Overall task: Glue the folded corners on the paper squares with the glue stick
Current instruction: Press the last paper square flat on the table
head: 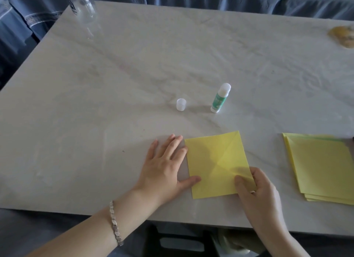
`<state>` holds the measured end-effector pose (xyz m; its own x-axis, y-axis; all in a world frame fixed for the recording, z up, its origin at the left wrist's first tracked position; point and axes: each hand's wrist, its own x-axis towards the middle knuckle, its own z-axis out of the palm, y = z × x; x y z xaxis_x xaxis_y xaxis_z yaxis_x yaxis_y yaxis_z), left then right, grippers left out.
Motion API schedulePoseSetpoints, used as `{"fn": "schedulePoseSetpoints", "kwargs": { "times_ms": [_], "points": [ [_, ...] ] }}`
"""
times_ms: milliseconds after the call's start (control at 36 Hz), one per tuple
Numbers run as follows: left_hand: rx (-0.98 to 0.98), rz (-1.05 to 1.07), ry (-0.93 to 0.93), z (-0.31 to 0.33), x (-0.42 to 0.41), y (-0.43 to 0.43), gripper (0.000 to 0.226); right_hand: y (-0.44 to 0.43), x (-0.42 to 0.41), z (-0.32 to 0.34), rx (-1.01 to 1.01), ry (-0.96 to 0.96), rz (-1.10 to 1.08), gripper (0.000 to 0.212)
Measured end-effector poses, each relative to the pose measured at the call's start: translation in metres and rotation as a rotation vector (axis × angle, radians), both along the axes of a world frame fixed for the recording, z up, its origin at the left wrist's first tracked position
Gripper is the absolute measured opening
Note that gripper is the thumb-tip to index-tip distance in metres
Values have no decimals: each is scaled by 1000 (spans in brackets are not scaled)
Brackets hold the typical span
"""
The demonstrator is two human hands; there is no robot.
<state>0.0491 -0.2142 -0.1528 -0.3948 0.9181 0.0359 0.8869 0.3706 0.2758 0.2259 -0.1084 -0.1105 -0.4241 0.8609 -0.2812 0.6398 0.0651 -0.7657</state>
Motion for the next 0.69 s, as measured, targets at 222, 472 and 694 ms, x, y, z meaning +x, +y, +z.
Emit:
{"fn": "schedulePoseSetpoints", "kwargs": {
  "times_ms": [222, 472, 694],
  "points": [
    [-54, -35, 103, 5, 2, 5, 73, 0, 1, -2, 31, 3, 18, 17],
    [-338, -233, 68, 27, -2, 19, 79, 1, 1, -4, 53, -18, 25, 12],
    [-505, -226, 18, 44, 1, 34, 75, 6, 4, -4, 214, -23, -36, 39]
  ]
}}
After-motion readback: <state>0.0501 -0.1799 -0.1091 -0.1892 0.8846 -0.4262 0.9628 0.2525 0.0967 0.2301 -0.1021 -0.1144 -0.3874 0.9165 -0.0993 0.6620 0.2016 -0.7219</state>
